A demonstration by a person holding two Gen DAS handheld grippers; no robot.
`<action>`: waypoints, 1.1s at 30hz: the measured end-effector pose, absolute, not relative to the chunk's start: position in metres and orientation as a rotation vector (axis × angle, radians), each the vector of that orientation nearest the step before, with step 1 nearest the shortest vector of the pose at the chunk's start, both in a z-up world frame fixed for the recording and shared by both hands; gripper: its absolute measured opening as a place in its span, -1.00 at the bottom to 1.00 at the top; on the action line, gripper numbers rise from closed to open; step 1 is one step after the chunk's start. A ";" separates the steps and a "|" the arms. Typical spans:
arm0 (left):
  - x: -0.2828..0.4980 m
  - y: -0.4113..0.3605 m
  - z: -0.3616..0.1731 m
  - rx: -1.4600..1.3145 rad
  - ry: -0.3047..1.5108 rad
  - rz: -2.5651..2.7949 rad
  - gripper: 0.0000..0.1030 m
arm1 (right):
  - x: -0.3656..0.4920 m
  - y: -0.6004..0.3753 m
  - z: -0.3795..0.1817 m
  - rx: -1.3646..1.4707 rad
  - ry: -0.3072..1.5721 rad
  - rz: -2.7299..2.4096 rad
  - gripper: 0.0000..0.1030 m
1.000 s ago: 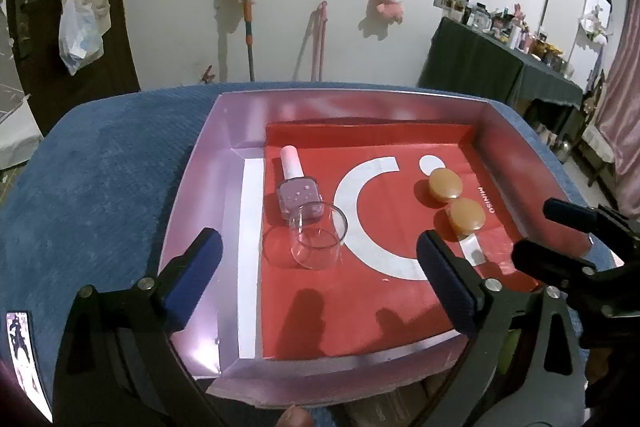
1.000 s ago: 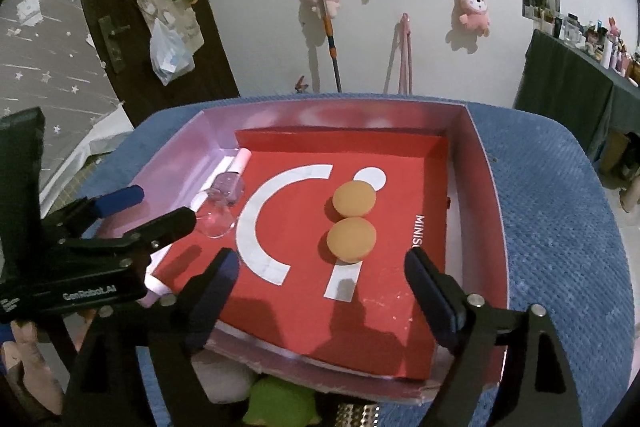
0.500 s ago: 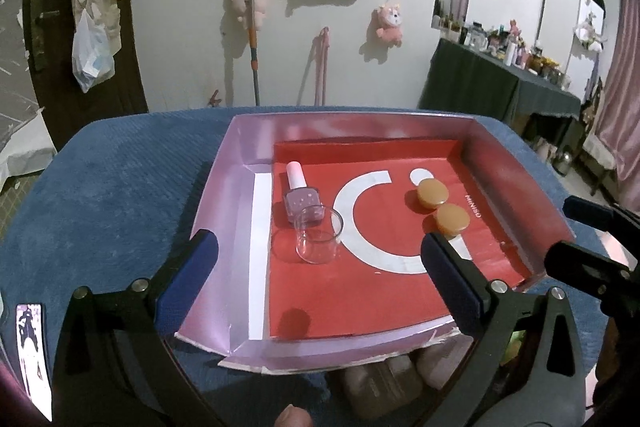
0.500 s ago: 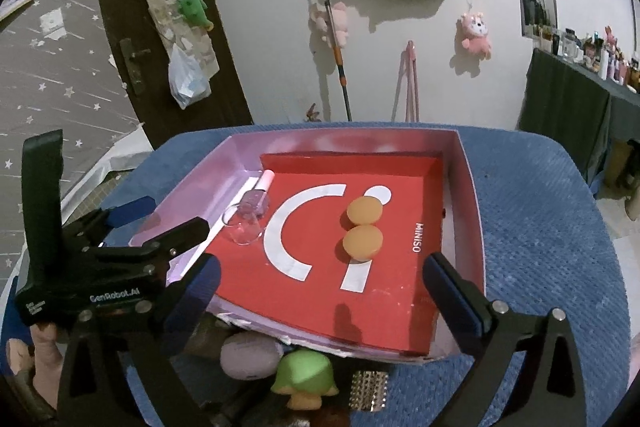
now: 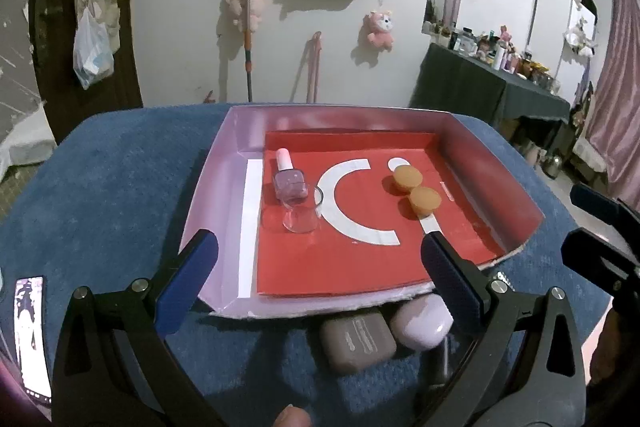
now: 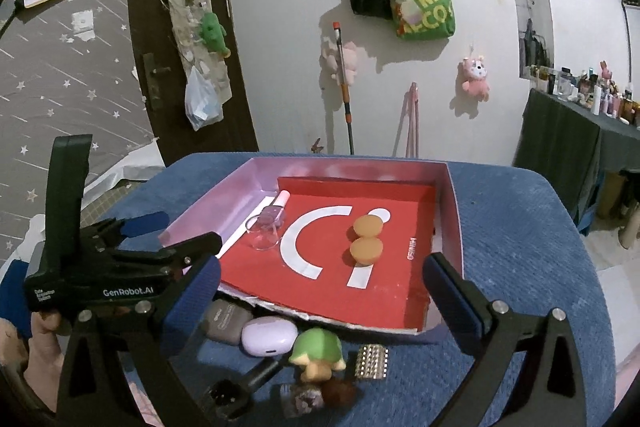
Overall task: Organize rigid objects
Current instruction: 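Withdraw both grippers from the box toward the loose objects on the table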
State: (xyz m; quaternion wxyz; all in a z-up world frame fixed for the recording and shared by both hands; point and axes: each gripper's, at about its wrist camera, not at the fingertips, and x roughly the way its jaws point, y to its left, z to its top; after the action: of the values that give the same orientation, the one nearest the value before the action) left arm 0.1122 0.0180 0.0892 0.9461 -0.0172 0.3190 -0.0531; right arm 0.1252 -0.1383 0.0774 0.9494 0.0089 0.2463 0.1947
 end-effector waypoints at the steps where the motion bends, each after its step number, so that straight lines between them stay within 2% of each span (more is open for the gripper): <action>1: 0.107 0.015 0.090 -0.017 0.638 -0.098 1.00 | 0.123 -0.139 0.076 0.021 0.500 0.395 1.00; 11: 0.072 -0.006 0.091 0.075 0.567 -0.046 1.00 | 0.100 -0.145 0.068 0.046 0.495 0.394 1.00; 33: 0.042 -0.002 0.072 0.014 0.591 -0.053 1.00 | 0.074 -0.144 0.042 0.045 0.539 0.382 1.00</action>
State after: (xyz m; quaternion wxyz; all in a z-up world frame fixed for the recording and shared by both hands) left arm 0.0421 -0.0019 0.0722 0.9563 0.0069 0.2911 -0.0262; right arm 0.0739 -0.1440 0.0422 0.9457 0.0221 0.2645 0.1877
